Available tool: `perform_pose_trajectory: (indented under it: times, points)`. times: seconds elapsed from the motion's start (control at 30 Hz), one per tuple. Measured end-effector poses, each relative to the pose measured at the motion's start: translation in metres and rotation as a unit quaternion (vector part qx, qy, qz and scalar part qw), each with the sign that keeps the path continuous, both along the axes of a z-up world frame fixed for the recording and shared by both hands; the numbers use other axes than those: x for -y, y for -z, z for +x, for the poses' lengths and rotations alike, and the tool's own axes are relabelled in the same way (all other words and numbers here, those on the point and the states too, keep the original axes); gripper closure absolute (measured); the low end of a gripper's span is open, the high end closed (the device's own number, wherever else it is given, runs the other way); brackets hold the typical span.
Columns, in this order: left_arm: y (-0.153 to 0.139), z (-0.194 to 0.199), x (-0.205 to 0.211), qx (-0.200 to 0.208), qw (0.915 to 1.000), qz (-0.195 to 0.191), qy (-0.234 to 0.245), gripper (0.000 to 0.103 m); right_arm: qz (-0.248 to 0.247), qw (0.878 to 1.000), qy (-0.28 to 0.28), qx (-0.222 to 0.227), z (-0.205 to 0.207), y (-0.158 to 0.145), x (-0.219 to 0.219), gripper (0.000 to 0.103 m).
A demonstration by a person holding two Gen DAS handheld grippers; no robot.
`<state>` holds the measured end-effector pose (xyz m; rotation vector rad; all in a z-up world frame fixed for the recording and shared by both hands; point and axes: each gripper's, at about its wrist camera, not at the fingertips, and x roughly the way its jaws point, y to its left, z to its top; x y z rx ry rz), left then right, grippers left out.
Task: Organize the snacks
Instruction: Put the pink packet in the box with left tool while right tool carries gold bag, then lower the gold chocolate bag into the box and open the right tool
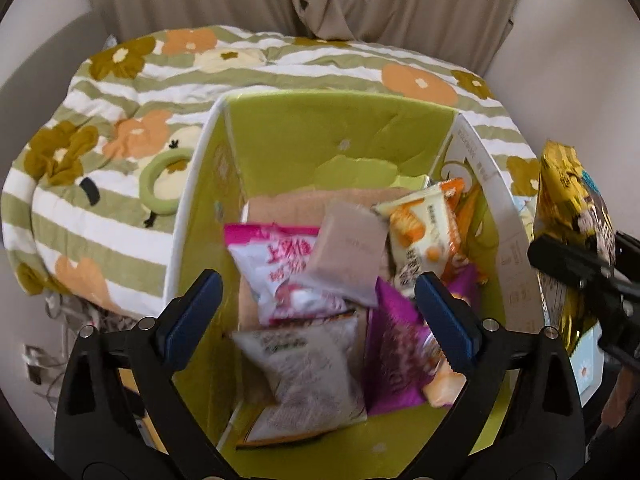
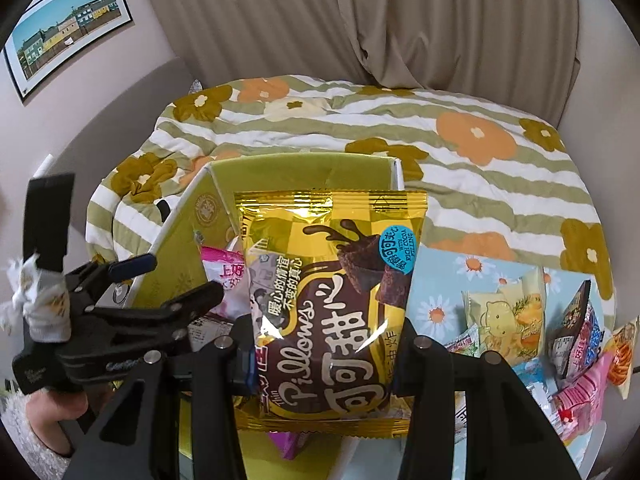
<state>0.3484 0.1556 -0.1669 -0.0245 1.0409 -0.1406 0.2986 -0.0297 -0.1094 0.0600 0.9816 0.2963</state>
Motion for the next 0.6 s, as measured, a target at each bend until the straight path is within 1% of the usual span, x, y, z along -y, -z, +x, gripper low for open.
perform_pose_trajectory:
  times: [0.17, 0.27, 0.37, 0.43, 0.5, 0.6]
  points:
    - [0.0, -0.018, -0.008, -0.008, 0.9998, -0.013, -0.016, 0.007, -0.001, 1.0, -0.012, 0.0, 0.003, 0.0, -0.004, 0.061]
    - [-0.004, -0.026, -0.009, -0.012, 0.9996, -0.01, -0.024, 0.007, 0.004, 1.0, -0.026, 0.0, 0.01, -0.003, -0.007, 0.061]
    - [-0.01, -0.035, -0.009, -0.011, 0.9991, -0.016, -0.037, 0.007, 0.011, 0.999, -0.047, -0.008, 0.023, -0.009, -0.012, 0.061]
    - [-0.013, -0.036, -0.01, -0.01, 0.9989, -0.013, -0.043, 0.007, 0.001, 0.998, -0.062, -0.011, 0.035, -0.011, -0.019, 0.061]
    - [-0.014, -0.035, -0.009, -0.008, 0.9988, -0.006, -0.048, 0.007, -0.008, 0.997, -0.075, -0.013, 0.044, -0.009, -0.025, 0.061]
    - [-0.014, -0.035, -0.01, -0.008, 0.9984, -0.001, -0.056, 0.007, -0.006, 0.995, -0.094, -0.024, 0.06, 0.0, -0.035, 0.061]
